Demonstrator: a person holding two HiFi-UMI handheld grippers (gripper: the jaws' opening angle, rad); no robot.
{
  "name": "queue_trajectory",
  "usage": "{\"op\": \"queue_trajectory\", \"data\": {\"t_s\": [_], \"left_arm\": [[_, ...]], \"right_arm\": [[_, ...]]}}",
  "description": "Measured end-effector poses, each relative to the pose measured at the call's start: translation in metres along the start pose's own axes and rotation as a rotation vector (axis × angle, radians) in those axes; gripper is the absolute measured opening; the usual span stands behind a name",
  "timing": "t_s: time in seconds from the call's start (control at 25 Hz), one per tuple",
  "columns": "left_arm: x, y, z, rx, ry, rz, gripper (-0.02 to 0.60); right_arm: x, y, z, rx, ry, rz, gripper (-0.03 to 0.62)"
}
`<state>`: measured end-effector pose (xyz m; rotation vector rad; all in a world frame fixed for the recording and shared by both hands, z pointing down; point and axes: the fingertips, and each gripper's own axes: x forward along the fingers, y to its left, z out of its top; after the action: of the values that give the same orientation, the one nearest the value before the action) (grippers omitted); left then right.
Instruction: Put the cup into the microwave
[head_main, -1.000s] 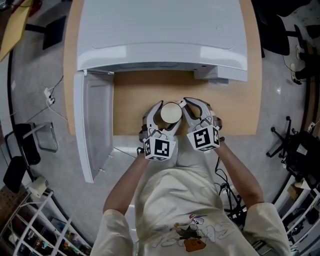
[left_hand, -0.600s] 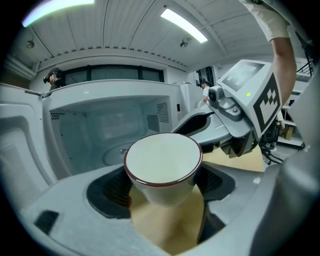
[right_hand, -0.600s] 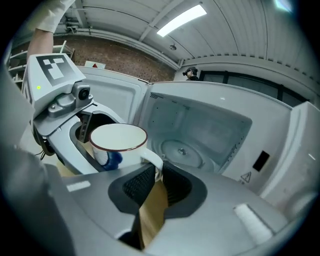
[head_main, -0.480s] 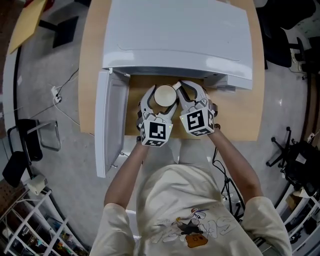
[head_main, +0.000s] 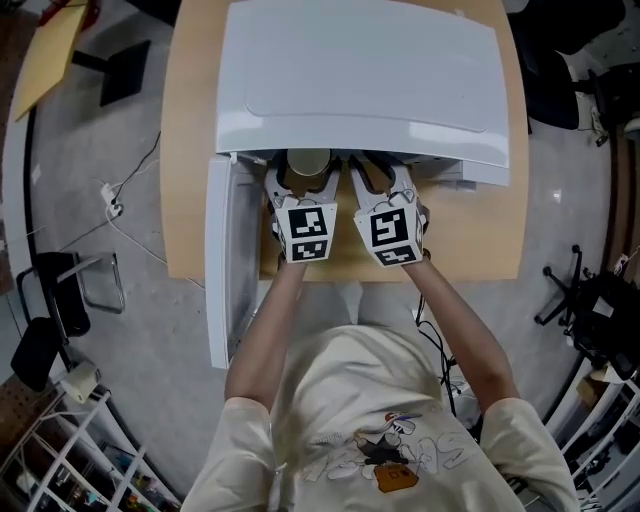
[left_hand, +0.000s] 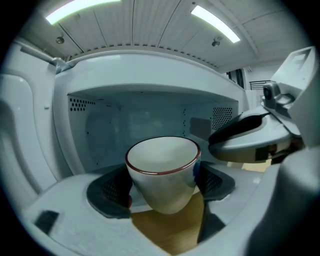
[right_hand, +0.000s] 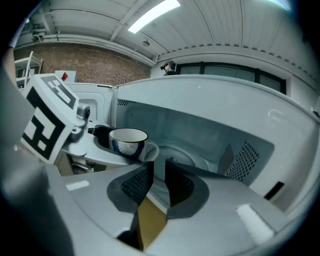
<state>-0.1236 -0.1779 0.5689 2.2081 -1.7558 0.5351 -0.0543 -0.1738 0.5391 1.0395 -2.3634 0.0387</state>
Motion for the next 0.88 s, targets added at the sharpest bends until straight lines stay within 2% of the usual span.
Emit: {"op": "queue_trajectory", "data": {"t_s": [0.24, 0.44, 0.56, 0.8, 0.88], "left_arm": [[0.029, 0.006, 0.007, 0.007, -0.013, 0.012, 0.39], [0.048, 0.0, 0.013, 0.032, -0.036, 0.002, 0.39], [0.055, -0.006, 0.015, 0.052, -0.055, -0.001, 0.39], [0.059, -0.009, 0.017, 0.072, -0.074, -0.014, 0.393], [0.056, -0.007, 0.019, 0.058, -0.072, -0.014, 0.451]], "right_arm": [[-0.037, 0.012, -0.01, 0.102, 0.005, 0.006, 0.077], [-0.071, 0.015, -0.017, 0.132, -0.005, 0.003, 0.074], [-0.089, 0.019, -0.021, 0.201, -0.002, -0.001, 0.072], [-0.102, 0.021, -0.027, 0.22, 0.0, 0.004, 0.07], [-0.103, 0.017, -0.027, 0.232, -0.003, -0.002, 0.071]]}}
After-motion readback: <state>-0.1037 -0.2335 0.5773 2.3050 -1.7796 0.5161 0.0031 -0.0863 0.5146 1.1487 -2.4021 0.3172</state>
